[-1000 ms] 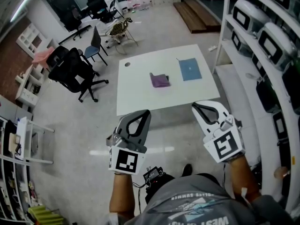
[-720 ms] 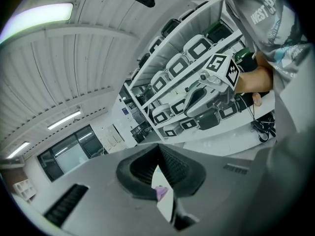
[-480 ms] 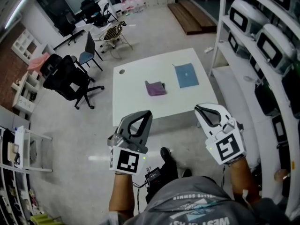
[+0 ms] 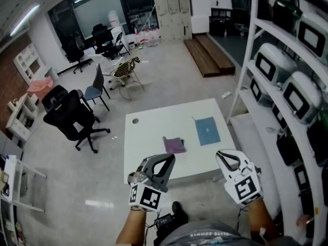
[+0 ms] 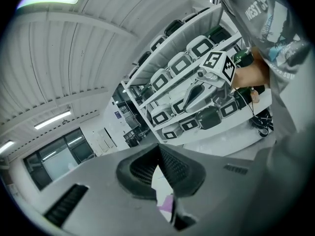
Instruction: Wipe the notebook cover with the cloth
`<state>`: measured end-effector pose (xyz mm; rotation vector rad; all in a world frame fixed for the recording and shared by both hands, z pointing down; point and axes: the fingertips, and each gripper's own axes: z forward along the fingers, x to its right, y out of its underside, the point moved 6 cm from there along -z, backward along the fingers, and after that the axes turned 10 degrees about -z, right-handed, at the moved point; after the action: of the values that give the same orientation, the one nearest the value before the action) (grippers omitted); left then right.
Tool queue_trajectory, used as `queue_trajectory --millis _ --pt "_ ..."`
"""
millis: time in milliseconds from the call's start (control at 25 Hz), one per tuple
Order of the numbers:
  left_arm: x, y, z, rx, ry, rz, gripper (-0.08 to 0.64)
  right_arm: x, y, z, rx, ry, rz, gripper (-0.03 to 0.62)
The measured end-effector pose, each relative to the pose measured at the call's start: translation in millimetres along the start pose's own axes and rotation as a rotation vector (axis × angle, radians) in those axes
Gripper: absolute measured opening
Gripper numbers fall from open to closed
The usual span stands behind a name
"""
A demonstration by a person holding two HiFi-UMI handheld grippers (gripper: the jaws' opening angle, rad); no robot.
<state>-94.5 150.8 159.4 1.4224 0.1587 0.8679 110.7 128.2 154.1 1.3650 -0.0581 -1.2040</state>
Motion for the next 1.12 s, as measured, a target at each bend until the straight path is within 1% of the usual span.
queue_trajectory --millis 120,360,480,600,760,880,960,1120 --pt "-33 11 9 0.015 -0.009 0.001 0.003 13 -5 26 -0.008 0.023 -0.006 0.032" --pt "-88 33 19 0.069 -0.014 -0.005 0.003 22 -17 82 -0.013 0.069 0.023 0.032" --pt "-105 48 27 0.075 -0.019 -0.035 0.003 23 -15 109 -0.031 0.054 0.026 0.032" --pt "-119 63 31 0.068 -0.007 -0.056 0.003 21 -16 134 -0.044 0.044 0.029 0.032" --pt "-139 74 36 0.044 -0.006 -0.04 0.003 18 -17 163 -0.056 0.019 0.029 0.032" --pt "-148 82 42 0.033 -0.013 -0.058 0.003 20 -16 180 -0.06 -0.003 0.022 0.032" --pt "-155 85 46 0.007 -0.019 -0.056 0.003 22 -14 190 -0.061 -0.018 0.023 0.032" --pt "-158 97 58 -0.004 -0.033 -0.091 0.003 29 -8 207 -0.054 -0.055 0.028 0.032"
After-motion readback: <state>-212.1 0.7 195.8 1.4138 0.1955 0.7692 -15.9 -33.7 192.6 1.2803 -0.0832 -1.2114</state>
